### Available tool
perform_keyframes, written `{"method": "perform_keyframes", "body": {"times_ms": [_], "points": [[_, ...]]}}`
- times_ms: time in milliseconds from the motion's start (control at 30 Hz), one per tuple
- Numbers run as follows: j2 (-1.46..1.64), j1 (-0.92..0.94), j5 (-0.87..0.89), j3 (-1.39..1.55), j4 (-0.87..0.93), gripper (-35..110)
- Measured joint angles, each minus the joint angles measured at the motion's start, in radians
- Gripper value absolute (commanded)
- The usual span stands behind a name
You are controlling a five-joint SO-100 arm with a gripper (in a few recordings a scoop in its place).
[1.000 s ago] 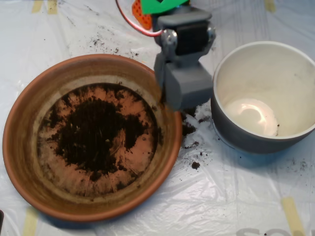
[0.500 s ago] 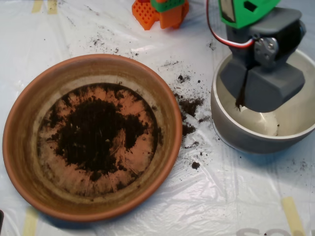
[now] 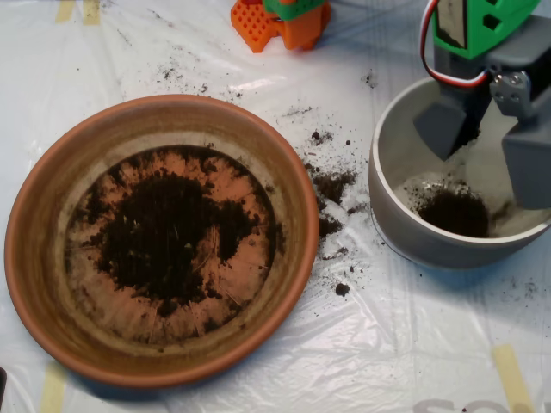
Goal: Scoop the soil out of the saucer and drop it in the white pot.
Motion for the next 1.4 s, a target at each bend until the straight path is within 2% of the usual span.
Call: {"method": "perform_keyframes", "body": {"times_ms": [533,833,1167,1400], "points": [[0.121,0.018,0.009,0.198,-0.061,30],[0.204,0.063,0.035,0.195,-0.084,31],[0.206,0.137,0.023,0.166,-0.087,32],[0.207,0.302,0.023,0.166,-0.115,36]]}}
